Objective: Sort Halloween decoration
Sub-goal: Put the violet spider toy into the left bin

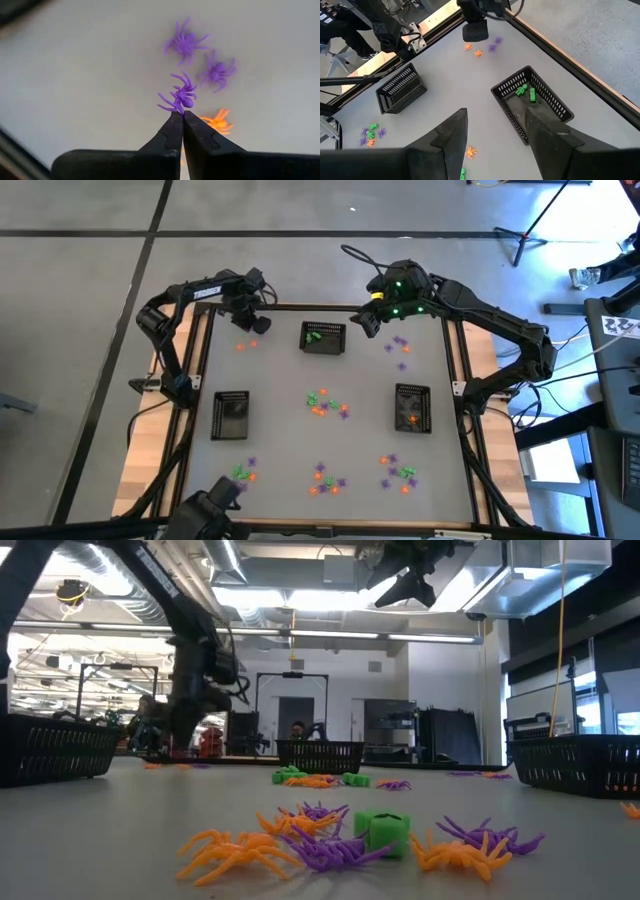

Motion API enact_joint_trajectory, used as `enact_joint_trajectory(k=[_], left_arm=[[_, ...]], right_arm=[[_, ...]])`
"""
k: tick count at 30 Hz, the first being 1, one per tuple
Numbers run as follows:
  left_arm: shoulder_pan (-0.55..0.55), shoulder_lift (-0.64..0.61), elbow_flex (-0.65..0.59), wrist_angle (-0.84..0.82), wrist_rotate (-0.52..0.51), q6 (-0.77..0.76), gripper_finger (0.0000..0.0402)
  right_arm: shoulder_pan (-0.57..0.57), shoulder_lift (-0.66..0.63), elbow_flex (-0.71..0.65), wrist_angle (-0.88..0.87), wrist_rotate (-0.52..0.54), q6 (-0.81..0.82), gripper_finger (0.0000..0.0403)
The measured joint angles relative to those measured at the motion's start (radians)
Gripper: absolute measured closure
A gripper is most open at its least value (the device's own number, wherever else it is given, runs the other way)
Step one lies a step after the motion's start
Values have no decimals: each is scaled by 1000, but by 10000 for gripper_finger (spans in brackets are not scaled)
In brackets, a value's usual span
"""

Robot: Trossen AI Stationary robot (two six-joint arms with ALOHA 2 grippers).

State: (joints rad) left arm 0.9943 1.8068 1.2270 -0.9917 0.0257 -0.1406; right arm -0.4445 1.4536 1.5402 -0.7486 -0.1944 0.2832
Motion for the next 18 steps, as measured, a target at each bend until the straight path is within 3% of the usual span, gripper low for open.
enact_joint_trajectory(k=[9,15,18], left_arm=[[-100,-253,1,-242,69,-11,401],[-306,-448,2,-523,128,-104,401],[-436,-521,2,-587,169,-193,401]], right_arm=[[0,0,0,0,0,-27,210],[0,0,0,4,0,-50,210],[0,0,0,27,0,-54,210]])
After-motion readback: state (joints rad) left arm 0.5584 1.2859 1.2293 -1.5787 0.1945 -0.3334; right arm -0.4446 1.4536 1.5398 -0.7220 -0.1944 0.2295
